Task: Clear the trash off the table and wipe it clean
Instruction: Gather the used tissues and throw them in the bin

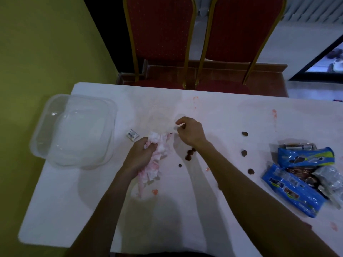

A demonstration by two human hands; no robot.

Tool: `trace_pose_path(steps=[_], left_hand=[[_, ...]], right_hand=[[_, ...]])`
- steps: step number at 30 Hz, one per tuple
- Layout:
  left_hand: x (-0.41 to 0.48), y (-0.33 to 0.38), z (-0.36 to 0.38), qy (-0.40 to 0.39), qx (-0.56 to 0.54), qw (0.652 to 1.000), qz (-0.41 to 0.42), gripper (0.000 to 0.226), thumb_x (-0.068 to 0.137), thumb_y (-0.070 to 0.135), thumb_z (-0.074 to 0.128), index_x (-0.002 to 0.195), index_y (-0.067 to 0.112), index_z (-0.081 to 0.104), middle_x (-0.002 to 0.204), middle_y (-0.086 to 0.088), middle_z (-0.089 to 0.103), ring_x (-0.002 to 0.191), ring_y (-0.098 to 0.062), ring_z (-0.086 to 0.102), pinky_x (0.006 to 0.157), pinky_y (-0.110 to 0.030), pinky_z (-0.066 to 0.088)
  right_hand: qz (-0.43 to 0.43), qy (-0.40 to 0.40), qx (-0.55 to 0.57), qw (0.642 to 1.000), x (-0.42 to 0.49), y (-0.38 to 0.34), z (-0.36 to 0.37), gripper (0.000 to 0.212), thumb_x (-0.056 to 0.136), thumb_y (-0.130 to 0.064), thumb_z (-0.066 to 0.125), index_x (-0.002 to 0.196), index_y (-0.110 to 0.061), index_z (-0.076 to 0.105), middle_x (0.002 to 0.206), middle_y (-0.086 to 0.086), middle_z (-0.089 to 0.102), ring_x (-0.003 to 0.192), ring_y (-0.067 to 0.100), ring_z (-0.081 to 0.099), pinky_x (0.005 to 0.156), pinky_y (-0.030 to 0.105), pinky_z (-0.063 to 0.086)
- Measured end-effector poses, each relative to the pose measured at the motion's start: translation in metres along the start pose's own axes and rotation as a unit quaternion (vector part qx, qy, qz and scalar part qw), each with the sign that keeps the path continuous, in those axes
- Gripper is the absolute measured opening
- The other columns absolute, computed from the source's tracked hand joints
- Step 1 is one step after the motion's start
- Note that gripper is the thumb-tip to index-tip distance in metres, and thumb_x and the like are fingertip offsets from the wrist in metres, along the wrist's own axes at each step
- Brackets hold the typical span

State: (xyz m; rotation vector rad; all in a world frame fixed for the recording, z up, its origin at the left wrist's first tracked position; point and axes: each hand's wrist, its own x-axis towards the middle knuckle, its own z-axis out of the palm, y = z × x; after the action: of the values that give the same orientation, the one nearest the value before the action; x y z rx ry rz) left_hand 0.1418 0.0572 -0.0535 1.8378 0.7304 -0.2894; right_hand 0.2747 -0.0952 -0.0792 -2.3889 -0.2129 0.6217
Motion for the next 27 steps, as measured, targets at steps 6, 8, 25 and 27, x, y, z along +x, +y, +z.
trace_pose_path(steps=[6,8,25,27], left_hand=[[0.009,-0.002,0.015,0.031,0.107,0.994,0.001,0.029,0.098,0.036,0.051,0.105,0.012,0.065,0.103,-0.008,0.069,0.09,-0.022,0.063,0.074,-0.03,0.045],[0.017,0.001,0.025,0.034,0.109,0.993,-0.017,0.033,0.097,0.036,0.055,0.113,0.01,0.063,0.11,-0.011,0.068,0.094,-0.025,0.062,0.079,-0.03,0.043],[0.015,-0.005,0.018,-0.027,-0.037,0.999,0.018,0.017,0.085,0.02,0.07,0.102,0.02,0.074,0.094,0.002,0.075,0.088,-0.017,0.07,0.076,-0.031,0.054],[0.014,-0.004,0.016,-0.023,-0.059,0.998,0.024,0.013,0.086,0.022,0.071,0.098,0.021,0.074,0.091,0.004,0.076,0.085,-0.013,0.071,0.076,-0.029,0.055]], right_hand=[[-0.064,-0.061,-0.1,0.991,0.002,-0.005,0.021,0.024,0.095,-0.02,0.058,0.113,-0.018,0.074,0.117,0.001,0.071,0.107,0.021,0.063,0.09,0.032,0.051],[-0.074,-0.059,-0.1,0.991,-0.002,-0.004,0.027,0.023,0.091,-0.012,0.058,0.101,-0.017,0.077,0.108,0.002,0.074,0.1,0.022,0.066,0.086,0.033,0.055],[-0.027,-0.16,0.04,0.986,-0.013,-0.001,0.017,0.021,0.088,-0.01,0.061,0.104,-0.012,0.074,0.1,0.007,0.074,0.091,0.025,0.071,0.088,0.04,0.059],[-0.001,-0.156,0.098,0.983,-0.012,-0.003,0.015,0.012,0.089,-0.018,0.065,0.097,-0.015,0.074,0.089,0.002,0.073,0.083,0.023,0.073,0.085,0.044,0.061]])
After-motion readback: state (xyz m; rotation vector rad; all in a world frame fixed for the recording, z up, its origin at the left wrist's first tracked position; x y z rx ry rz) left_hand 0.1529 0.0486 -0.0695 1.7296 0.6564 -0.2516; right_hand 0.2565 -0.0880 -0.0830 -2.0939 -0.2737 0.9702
